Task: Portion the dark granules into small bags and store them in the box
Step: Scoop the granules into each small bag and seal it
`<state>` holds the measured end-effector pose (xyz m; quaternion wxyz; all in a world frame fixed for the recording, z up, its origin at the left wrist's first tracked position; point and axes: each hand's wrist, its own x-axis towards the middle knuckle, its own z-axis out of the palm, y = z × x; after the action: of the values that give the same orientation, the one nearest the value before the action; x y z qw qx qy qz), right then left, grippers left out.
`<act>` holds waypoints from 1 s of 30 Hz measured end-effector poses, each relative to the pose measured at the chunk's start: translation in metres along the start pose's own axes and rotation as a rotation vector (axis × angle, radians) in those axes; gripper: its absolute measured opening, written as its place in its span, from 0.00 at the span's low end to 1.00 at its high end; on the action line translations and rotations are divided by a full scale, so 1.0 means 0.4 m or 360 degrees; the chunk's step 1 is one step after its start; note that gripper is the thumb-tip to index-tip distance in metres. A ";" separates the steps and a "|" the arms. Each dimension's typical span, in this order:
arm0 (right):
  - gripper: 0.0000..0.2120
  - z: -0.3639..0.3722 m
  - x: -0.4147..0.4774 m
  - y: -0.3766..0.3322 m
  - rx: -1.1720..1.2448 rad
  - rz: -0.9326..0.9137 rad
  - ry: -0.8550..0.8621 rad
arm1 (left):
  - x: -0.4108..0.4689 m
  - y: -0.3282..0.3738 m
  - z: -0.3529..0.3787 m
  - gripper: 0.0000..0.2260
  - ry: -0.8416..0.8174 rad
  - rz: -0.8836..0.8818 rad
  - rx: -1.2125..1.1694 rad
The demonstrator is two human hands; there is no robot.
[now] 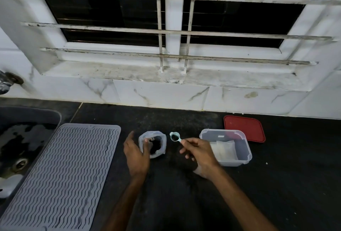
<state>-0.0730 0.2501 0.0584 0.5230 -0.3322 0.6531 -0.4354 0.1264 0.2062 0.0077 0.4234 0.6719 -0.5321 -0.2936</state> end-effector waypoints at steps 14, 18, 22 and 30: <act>0.04 -0.279 -0.166 0.111 -0.0283 -0.0147 0.0242 | -0.209 0.080 0.189 0.14 -0.1128 0.0883 0.0740; 0.05 -0.267 -0.149 0.139 -0.0375 -0.0210 0.0208 | -0.210 0.063 0.198 0.12 -0.1088 0.0839 0.0702; 0.06 -0.261 -0.127 0.162 -0.0668 -0.0300 0.0206 | -0.220 0.054 0.197 0.11 -0.1081 0.0823 0.0623; 0.04 -0.267 -0.109 0.181 -0.0931 -0.0418 0.0318 | -0.242 0.042 0.193 0.08 -0.1046 0.0742 0.0495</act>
<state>-0.1652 0.3413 0.0171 0.2783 -0.5053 0.7501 -0.3235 0.0280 0.2786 -0.0190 0.1802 0.4603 -0.8141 -0.3048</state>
